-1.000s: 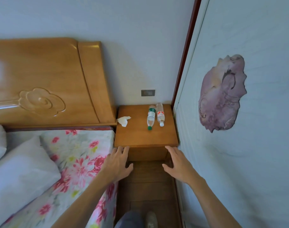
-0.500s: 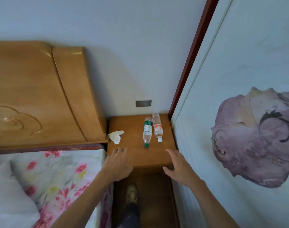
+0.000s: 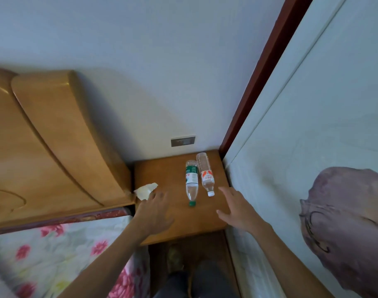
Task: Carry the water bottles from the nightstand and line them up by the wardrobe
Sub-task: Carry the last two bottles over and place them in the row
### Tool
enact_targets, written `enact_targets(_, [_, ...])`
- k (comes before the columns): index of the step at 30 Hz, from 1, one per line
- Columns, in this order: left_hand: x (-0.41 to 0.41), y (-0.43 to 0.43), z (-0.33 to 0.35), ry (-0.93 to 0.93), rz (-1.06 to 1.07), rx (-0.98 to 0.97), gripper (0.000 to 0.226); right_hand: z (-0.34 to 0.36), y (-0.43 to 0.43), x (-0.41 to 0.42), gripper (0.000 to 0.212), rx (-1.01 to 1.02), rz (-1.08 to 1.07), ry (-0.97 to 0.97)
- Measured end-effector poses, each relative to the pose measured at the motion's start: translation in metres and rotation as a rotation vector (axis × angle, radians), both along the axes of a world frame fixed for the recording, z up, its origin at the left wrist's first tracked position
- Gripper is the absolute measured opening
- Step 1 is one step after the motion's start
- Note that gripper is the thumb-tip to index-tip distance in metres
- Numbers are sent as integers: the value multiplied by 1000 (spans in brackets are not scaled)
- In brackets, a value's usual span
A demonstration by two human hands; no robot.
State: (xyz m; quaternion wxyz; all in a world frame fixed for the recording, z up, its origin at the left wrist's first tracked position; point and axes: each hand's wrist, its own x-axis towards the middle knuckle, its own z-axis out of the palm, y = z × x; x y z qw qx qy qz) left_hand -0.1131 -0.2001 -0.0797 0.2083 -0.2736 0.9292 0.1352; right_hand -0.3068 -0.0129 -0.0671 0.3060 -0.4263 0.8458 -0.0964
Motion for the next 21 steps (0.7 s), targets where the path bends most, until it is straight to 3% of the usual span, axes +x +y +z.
enact_targets(21, [-99, -30, -38, -51, 45, 79, 70, -57, -83, -82, 75, 5, 49, -168])
